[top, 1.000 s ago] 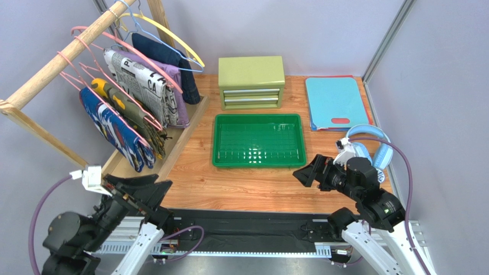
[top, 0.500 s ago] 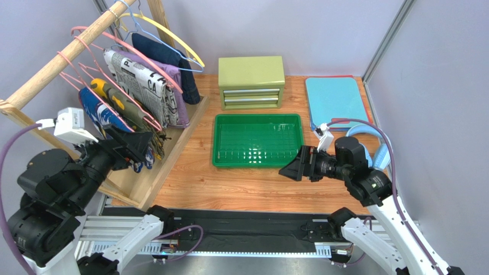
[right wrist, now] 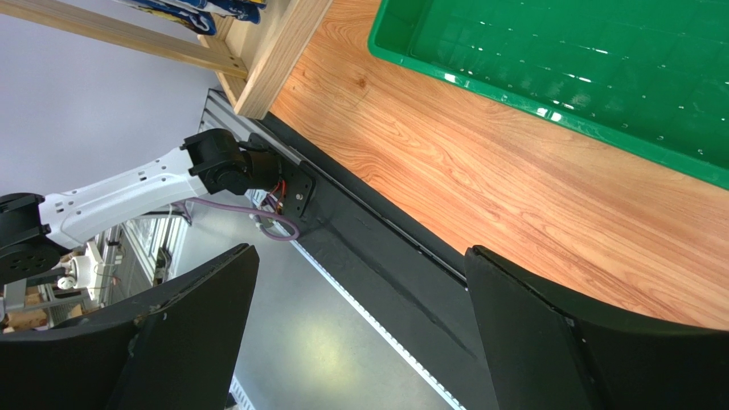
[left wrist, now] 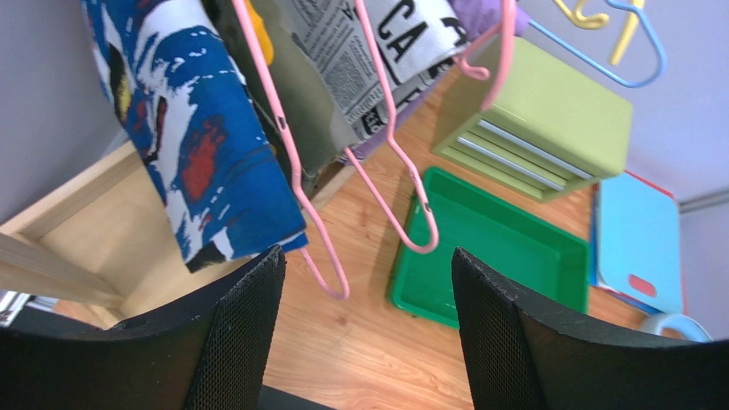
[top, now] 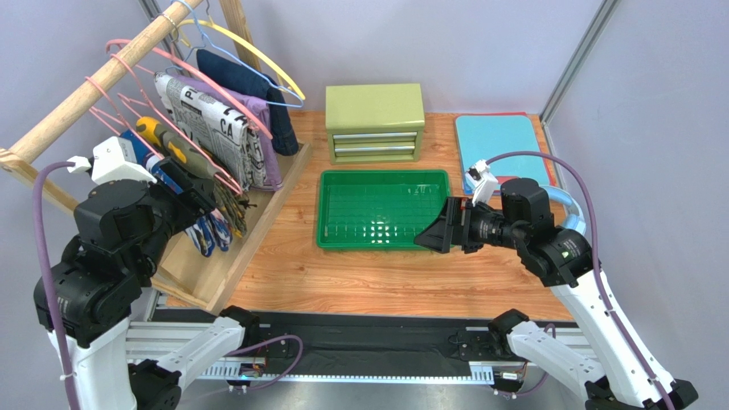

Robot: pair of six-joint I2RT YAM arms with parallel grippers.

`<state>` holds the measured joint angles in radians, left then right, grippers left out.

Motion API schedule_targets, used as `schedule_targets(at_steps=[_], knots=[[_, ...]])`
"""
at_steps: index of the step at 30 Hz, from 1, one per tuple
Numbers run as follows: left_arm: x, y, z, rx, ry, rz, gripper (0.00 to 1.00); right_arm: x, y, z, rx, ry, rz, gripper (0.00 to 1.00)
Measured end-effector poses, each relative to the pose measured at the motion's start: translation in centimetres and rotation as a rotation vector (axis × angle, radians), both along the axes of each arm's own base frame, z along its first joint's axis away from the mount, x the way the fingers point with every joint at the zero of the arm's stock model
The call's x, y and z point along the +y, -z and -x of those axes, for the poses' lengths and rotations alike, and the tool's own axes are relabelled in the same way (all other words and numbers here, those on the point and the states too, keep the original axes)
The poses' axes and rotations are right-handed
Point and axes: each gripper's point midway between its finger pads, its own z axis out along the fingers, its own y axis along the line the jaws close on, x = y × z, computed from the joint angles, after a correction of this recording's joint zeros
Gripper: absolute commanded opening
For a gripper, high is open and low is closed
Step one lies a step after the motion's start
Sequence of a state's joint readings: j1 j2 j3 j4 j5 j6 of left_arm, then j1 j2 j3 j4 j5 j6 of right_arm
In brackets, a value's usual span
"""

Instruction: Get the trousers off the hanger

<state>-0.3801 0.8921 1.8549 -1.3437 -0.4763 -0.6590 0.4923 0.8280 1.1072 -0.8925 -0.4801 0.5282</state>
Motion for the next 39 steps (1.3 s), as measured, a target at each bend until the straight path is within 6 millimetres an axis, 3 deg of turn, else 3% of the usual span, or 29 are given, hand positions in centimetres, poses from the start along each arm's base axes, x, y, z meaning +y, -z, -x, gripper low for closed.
schedule_targets(at_steps=[7,11,15,18,23,29,35,39], knots=[[1.0,1.5,-2.5,0.081,-0.102,-0.084,0.70,-0.4,0.2,0.5,0.007,0.006,0.010,0.97],[2.7,3.9,-4.0,0.184,-0.191,-0.148,0.66,-0.6,0.2,0.8,0.011,0.007,0.014,0.97],[4.6,5.7,-3.9,0.267,-0.249,-0.171,0.62,-0.7,0.0,0.9,0.010,0.007,0.013,0.97],[5.1,5.7,-3.4,0.271,-0.256,-0.171,0.55,-0.7,-0.2,0.9,0.006,0.008,0.011,0.97],[5.3,5.6,-3.1,0.265,-0.254,-0.165,0.53,-0.7,-0.4,0.8,-0.002,0.014,0.010,0.97],[5.4,5.7,-3.8,0.271,-0.265,-0.150,0.38,-0.8,-0.8,1.0,-0.008,0.017,0.002,0.97],[5.8,5.5,-5.3,0.282,-0.285,-0.146,0.39,-0.9,-1.0,1.2,-0.016,0.018,-0.004,0.97],[6.2,4.5,-6.1,0.266,-0.310,-0.153,0.49,-1.0,-1.0,1.4,-0.015,0.019,-0.004,0.97]])
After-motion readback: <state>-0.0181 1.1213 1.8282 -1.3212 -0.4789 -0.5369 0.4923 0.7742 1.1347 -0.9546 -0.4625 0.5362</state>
